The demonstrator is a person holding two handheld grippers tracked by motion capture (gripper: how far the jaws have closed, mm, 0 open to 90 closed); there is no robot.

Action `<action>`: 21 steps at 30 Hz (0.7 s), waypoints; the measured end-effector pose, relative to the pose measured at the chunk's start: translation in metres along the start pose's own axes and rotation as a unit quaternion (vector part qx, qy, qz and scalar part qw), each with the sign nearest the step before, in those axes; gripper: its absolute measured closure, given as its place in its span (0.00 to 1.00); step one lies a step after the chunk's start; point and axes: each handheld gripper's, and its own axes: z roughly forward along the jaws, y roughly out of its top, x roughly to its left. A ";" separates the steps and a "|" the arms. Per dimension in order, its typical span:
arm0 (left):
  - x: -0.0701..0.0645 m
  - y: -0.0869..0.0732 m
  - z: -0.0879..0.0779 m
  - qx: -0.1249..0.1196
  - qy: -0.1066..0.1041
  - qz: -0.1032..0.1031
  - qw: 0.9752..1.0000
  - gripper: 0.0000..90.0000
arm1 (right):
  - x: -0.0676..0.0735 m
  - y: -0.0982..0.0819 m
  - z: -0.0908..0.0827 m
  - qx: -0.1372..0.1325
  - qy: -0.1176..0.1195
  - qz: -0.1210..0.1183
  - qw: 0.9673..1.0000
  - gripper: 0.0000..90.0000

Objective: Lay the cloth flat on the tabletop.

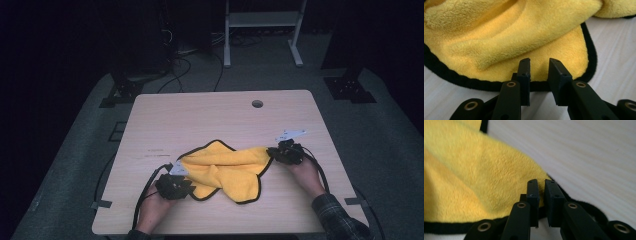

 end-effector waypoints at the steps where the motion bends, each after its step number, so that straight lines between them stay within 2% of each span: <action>1: 0.002 0.001 0.001 0.000 0.004 -0.001 1.000 0.79 | 0.001 -0.001 0.000 -0.001 -0.001 -0.002 1.000 0.91; 2: 0.004 0.002 0.001 0.003 0.009 0.004 1.000 0.79 | 0.002 -0.002 -0.001 0.002 0.001 -0.002 1.000 0.91; 6: 0.017 0.008 0.004 0.004 0.025 -0.006 1.000 0.79 | 0.007 -0.006 -0.008 0.013 0.013 -0.013 1.000 0.91; 10: 0.030 0.012 0.007 0.002 0.038 -0.015 0.999 0.79 | 0.019 -0.015 -0.020 0.026 0.040 -0.024 0.999 0.91; 16: 0.044 0.021 0.013 0.002 0.055 -0.016 0.998 0.78 | 0.041 -0.028 -0.034 0.033 0.069 -0.057 0.995 0.90; 17: 0.044 0.021 0.013 0.002 0.055 -0.016 0.998 0.77 | 0.041 -0.028 -0.034 0.033 0.069 -0.057 0.995 0.90; 21: 0.058 0.029 0.019 -0.003 0.065 -0.020 0.998 0.75 | 0.058 -0.037 -0.044 0.037 0.100 -0.074 0.992 0.89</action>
